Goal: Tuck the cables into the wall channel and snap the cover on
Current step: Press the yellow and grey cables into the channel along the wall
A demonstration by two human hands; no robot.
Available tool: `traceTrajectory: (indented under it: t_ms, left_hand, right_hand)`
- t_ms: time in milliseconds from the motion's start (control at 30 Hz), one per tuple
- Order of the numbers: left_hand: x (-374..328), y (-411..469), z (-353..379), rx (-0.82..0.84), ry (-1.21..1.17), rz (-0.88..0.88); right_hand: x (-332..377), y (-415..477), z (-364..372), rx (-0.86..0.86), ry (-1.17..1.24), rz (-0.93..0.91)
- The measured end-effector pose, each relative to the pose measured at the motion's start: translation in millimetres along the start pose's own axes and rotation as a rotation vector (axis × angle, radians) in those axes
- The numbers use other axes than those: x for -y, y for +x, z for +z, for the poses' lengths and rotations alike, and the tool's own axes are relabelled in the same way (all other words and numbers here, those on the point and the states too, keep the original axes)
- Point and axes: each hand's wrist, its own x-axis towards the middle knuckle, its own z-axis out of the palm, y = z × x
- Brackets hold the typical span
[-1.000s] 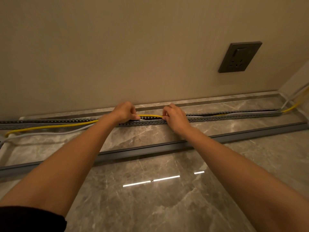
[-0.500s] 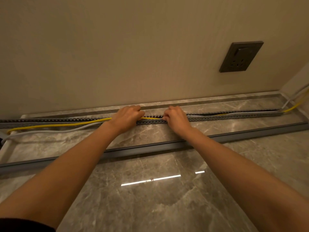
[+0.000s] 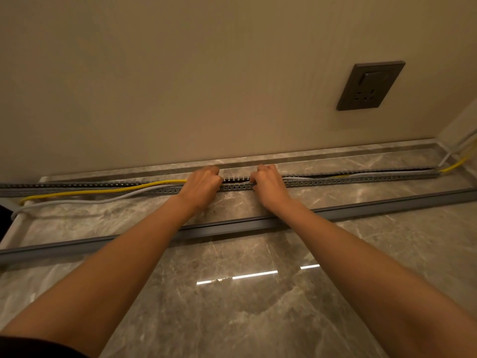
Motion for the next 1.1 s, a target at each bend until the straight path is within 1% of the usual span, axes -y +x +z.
traceTrajectory:
  t_ms: [33,200,467,567,700,767,867,1000,1100]
  left_hand:
    - [-1,1,0,0.005,-0.007,-0.017]
    - [-5,9,-6,0.132,0.063,-0.093]
    - [-15,7,-10,0.196,0.094,-0.141]
    - [-21,7,-13,0.192,0.084,-0.151]
    - [-30,4,-12,0.143,0.124,-0.152]
    - [-33,3,-12,0.125,0.129,-0.157]
    - [-44,9,-13,0.098,0.106,-0.116]
    - [-71,23,-15,0.11,0.014,-0.056]
    - [-84,30,-13,0.117,-0.001,-0.086]
  right_hand:
    - [0,0,-1,0.001,-0.005,0.0]
    - [0,3,-3,0.031,-0.004,-0.001]
    - [-6,-5,-5,0.074,0.008,-0.06]
    - [-11,-6,-8,0.109,0.039,-0.084]
    - [-21,-9,-14,0.135,0.12,-0.115]
    - [-26,-13,-14,0.104,0.111,-0.135]
    - [-38,-19,-12,-0.01,0.039,-0.13]
    - [-51,-27,-16,-0.067,-0.011,-0.055]
    - [-65,-31,-19,-0.1,-0.022,0.006]
